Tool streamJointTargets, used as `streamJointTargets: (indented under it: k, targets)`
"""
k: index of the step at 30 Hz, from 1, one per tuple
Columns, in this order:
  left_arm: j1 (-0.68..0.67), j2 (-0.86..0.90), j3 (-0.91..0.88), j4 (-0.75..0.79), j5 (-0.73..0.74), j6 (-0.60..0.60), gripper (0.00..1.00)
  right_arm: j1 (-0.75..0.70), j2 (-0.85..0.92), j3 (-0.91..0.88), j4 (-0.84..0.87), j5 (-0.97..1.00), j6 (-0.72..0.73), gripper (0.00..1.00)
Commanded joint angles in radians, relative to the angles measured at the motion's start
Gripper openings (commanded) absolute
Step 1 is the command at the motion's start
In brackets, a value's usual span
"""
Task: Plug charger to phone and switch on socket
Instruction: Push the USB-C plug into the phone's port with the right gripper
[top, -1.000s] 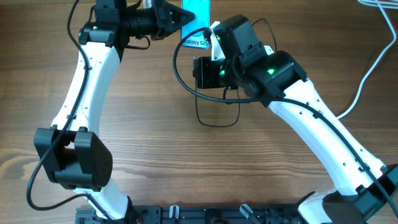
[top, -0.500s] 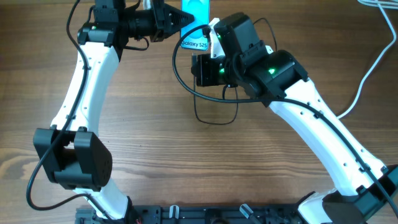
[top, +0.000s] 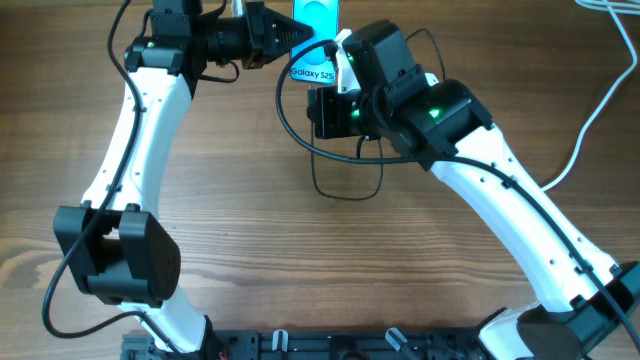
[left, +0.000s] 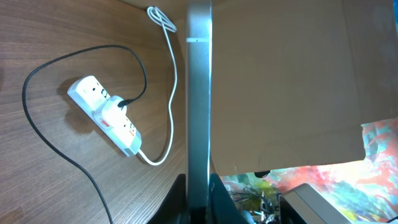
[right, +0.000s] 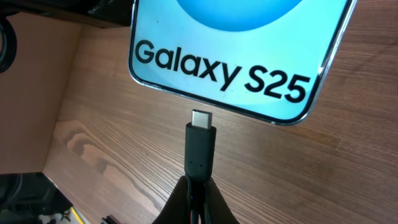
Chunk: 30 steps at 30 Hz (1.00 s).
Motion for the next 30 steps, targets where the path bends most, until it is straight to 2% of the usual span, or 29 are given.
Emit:
streamJointTargets:
  k: [1,30]
  targets:
    - [0.003,-0.020,0.016,0.003,0.039,0.038,0.04,-0.002,0.013,0.029,0.009,0.016,-0.016,0.04]
    - [0.004,-0.020,0.016,0.003,0.039,0.057,0.04,0.000,0.026,0.029,0.026,0.021,-0.005,0.04]
